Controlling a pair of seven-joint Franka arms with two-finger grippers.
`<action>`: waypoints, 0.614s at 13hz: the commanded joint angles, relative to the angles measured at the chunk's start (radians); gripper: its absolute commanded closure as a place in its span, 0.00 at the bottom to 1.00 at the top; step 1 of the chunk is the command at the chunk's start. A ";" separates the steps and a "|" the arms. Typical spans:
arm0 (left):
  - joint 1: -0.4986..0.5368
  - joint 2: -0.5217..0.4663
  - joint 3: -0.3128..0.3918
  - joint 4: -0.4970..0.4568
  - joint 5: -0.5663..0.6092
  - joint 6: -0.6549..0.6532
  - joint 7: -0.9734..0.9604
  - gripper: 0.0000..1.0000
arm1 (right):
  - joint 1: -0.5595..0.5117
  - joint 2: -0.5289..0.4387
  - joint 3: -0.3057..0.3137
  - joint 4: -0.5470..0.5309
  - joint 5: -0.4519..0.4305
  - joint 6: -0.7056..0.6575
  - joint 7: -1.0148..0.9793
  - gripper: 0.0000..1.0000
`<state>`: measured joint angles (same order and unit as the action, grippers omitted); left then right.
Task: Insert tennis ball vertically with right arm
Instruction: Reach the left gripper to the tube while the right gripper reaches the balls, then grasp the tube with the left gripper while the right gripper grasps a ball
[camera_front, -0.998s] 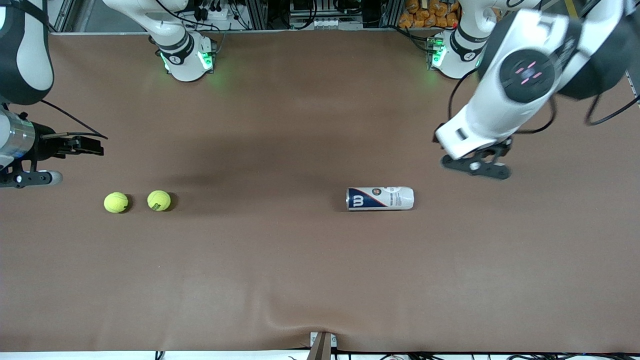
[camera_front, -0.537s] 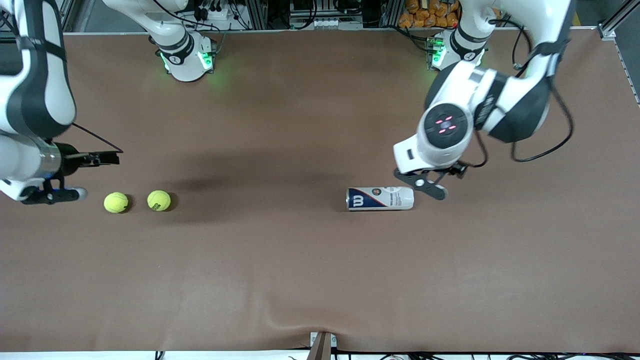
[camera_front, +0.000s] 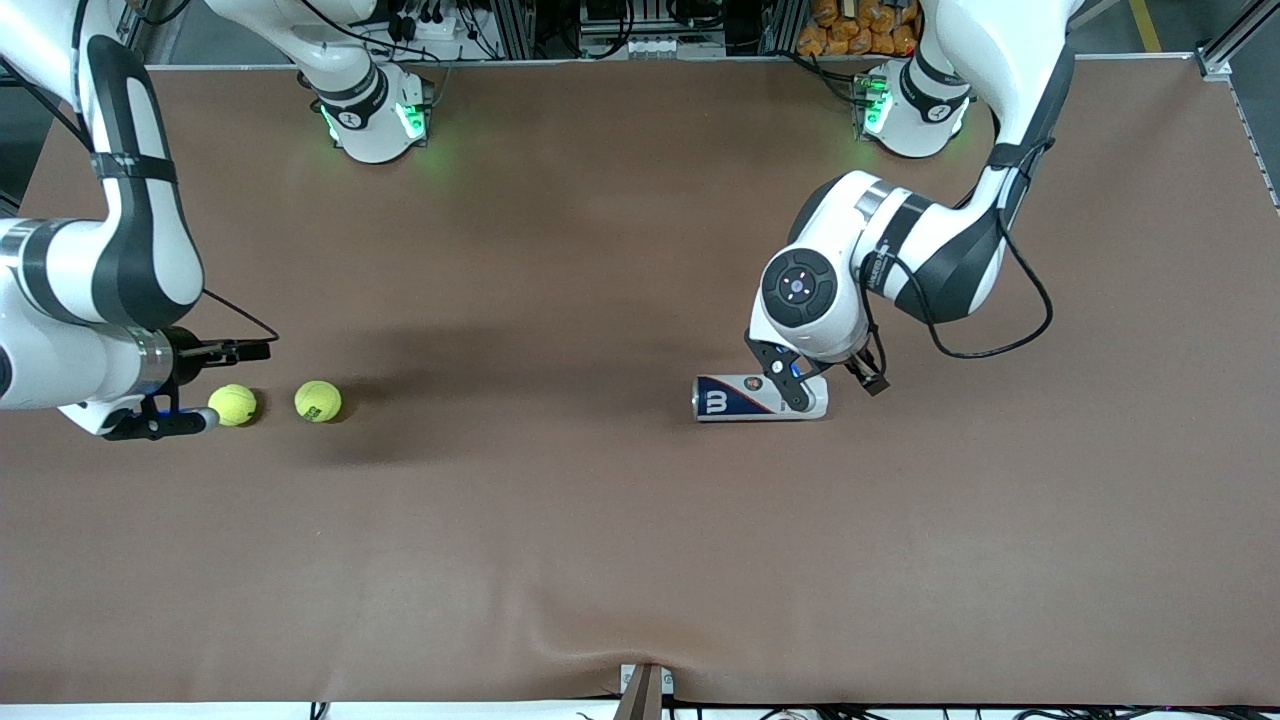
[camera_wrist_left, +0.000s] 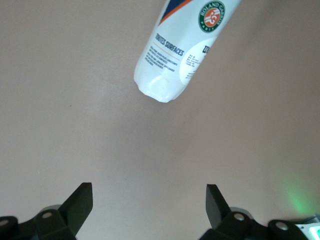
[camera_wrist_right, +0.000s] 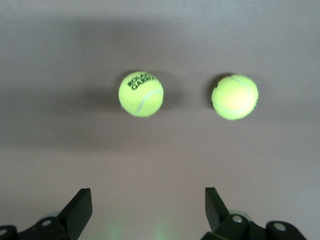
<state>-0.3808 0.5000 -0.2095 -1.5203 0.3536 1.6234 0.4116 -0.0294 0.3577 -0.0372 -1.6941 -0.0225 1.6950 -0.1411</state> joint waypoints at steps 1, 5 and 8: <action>-0.020 0.049 -0.002 0.015 0.044 0.045 0.047 0.00 | 0.005 -0.031 0.002 -0.103 0.001 0.122 0.009 0.00; -0.040 0.106 -0.001 0.017 0.073 0.121 0.121 0.00 | 0.002 -0.045 0.002 -0.234 0.001 0.317 0.009 0.00; -0.041 0.143 -0.001 0.017 0.082 0.179 0.199 0.00 | 0.003 -0.043 0.002 -0.326 0.001 0.458 0.011 0.00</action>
<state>-0.4207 0.6190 -0.2108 -1.5204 0.4091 1.7713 0.5528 -0.0286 0.3571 -0.0370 -1.9184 -0.0220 2.0690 -0.1409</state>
